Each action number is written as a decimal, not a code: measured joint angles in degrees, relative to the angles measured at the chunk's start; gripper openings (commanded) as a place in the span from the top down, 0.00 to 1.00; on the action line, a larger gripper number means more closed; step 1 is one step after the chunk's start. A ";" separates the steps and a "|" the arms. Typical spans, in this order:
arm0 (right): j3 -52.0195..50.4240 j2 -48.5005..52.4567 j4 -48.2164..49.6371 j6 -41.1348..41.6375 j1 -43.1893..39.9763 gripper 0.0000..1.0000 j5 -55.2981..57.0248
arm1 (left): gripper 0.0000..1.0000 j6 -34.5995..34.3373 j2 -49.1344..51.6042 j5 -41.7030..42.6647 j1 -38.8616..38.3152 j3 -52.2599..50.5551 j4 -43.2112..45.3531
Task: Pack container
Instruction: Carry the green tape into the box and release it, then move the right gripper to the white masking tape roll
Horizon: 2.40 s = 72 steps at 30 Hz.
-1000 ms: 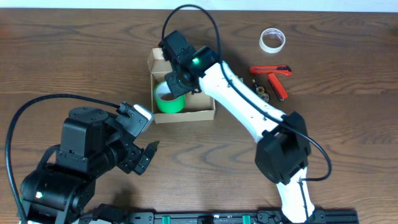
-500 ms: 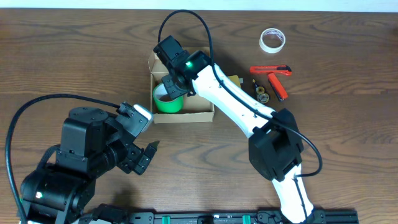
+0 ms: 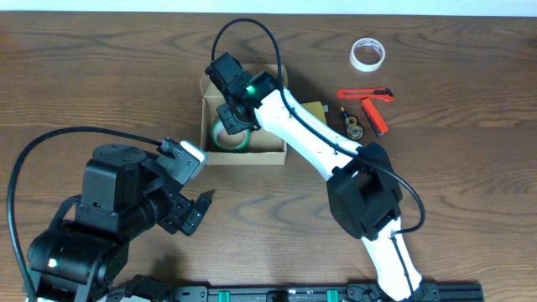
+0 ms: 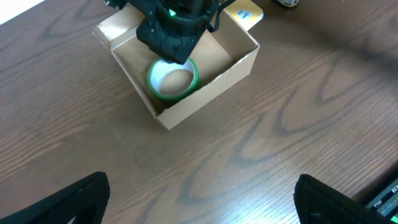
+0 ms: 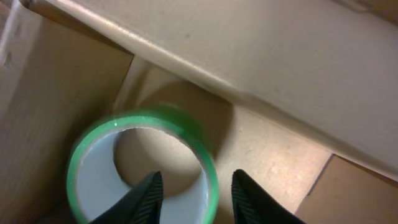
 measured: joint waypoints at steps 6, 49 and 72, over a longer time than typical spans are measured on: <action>0.00 0.09 0.09 0.02 0.00 0.57 0.02 | 0.05 0.00 0.00 0.00 0.00 0.00 0.00; 0.35 -0.55 18.27 -23.52 -36.35 0.28 1.60 | 0.05 0.00 0.00 -0.02 0.00 0.00 0.02; 0.26 10.69 29.49 -26.64 -37.38 0.38 0.39 | 0.05 0.00 0.02 -0.02 0.00 0.00 0.00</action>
